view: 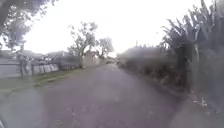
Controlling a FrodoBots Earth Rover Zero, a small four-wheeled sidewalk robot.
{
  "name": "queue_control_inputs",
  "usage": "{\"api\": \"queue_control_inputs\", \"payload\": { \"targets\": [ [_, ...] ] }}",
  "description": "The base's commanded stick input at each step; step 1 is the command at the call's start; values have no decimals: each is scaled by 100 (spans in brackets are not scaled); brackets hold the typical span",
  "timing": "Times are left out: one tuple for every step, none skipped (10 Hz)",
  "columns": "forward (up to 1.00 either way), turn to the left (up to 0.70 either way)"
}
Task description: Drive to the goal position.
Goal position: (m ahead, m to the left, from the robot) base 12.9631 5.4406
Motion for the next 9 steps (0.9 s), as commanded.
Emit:
{"api": "queue_control_inputs", "payload": {
  "targets": [
    [70, 0],
    [70, 0],
    [70, 0],
    [70, 0],
    [70, 0],
    [70, -5],
    [70, -11],
    [70, -14],
    [70, -14]
  ]
}}
